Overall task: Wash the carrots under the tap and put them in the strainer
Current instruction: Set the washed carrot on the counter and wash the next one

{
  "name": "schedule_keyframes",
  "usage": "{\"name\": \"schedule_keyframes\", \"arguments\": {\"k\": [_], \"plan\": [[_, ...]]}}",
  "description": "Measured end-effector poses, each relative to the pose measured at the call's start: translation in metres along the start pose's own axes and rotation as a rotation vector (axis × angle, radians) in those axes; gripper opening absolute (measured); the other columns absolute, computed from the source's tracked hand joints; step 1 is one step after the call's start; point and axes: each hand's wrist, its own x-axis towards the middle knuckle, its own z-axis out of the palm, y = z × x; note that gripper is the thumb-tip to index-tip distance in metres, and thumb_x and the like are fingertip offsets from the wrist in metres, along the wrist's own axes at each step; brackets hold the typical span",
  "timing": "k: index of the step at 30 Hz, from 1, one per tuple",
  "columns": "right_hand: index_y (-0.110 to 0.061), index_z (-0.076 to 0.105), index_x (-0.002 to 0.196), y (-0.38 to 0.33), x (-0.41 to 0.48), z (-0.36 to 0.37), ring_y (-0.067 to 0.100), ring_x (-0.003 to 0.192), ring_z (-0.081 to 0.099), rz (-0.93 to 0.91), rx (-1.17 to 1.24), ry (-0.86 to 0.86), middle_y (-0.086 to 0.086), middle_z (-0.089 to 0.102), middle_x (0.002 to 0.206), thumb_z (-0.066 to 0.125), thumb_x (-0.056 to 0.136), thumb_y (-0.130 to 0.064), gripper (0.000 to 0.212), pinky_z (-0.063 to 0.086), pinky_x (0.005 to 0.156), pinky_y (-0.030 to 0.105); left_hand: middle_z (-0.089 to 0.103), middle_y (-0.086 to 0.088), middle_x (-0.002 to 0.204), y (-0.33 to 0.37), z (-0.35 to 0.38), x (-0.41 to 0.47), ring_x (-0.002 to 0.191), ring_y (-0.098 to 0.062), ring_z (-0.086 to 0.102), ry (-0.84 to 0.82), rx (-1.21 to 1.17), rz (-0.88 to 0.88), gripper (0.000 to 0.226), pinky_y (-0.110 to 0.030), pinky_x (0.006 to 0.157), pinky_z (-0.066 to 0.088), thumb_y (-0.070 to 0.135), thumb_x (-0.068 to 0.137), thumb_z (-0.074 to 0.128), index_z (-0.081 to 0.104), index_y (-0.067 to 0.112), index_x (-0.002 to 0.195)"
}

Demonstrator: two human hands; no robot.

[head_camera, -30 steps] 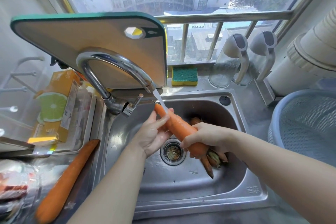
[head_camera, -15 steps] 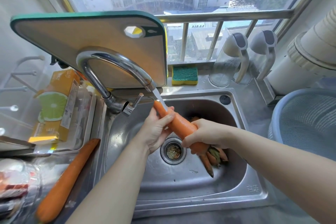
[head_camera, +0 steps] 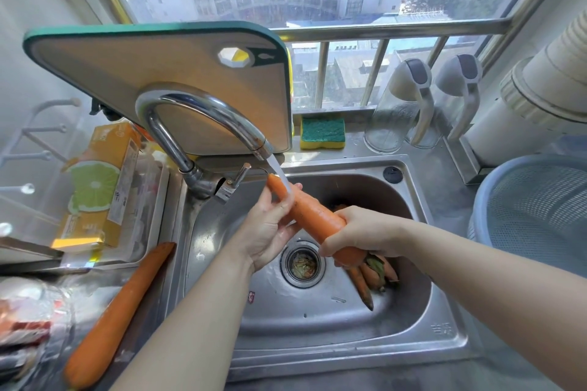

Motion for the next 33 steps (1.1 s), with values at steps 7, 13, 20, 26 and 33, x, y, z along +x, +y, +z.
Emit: {"name": "schedule_keyframes", "arguments": {"k": [7, 13, 20, 26, 33], "plan": [[-0.011, 0.06, 0.094, -0.002, 0.001, 0.001, 0.026, 0.077, 0.069, -0.03, -0.12, 0.07, 0.011, 0.066, 0.085, 0.079, 0.067, -0.021, 0.034, 0.057, 0.072, 0.037, 0.057, -0.008, 0.126, -0.001, 0.005, 0.0, 0.107, -0.021, 0.06, 0.06, 0.138, 0.063, 0.047, -0.036, 0.081, 0.057, 0.004, 0.095, 0.051, 0.037, 0.019, 0.137], [-0.021, 0.061, 0.11, -0.017, 0.0, -0.008, 0.004, 0.077, 0.062, -0.137, -0.401, 0.227, -0.007, 0.064, 0.091, 0.083, 0.063, -0.045, 0.057, 0.047, 0.06, 0.016, 0.063, -0.014, 0.103, -0.01, 0.0, 0.011, 0.094, -0.026, 0.063, 0.509, -0.175, -0.085, 0.034, -0.043, 0.07, 0.052, 0.029, 0.1, 0.046, 0.041, 0.008, 0.126], [-0.013, 0.069, 0.087, -0.02, 0.009, -0.029, 0.008, 0.063, 0.066, -0.183, -0.109, 0.355, 0.0, 0.069, 0.075, 0.082, 0.066, -0.045, 0.041, 0.05, 0.05, 0.016, 0.056, -0.016, 0.111, -0.014, -0.012, -0.013, 0.089, -0.023, 0.058, 0.561, -0.312, -0.146, 0.023, -0.041, 0.084, 0.047, 0.02, 0.093, 0.059, 0.049, 0.008, 0.112], [-0.015, 0.066, 0.1, -0.02, 0.028, -0.02, 0.009, 0.083, 0.065, -0.207, 0.101, 0.516, -0.001, 0.069, 0.09, 0.086, 0.06, -0.046, 0.054, 0.048, 0.06, 0.017, 0.058, -0.002, 0.12, -0.019, -0.034, -0.025, 0.1, -0.015, 0.055, 0.623, 0.447, -0.089, 0.042, -0.032, 0.081, 0.045, 0.037, 0.09, 0.062, 0.053, 0.018, 0.126], [-0.017, 0.071, 0.085, -0.03, 0.049, 0.003, 0.016, 0.087, 0.069, -0.183, 0.349, 0.616, -0.001, 0.074, 0.087, 0.08, 0.054, -0.058, 0.052, 0.055, 0.083, 0.033, 0.062, 0.019, 0.099, -0.015, -0.026, -0.022, 0.092, -0.003, 0.059, 0.188, 1.132, 0.138, 0.031, -0.024, 0.075, 0.044, 0.046, 0.09, 0.056, 0.051, 0.032, 0.117]]}}
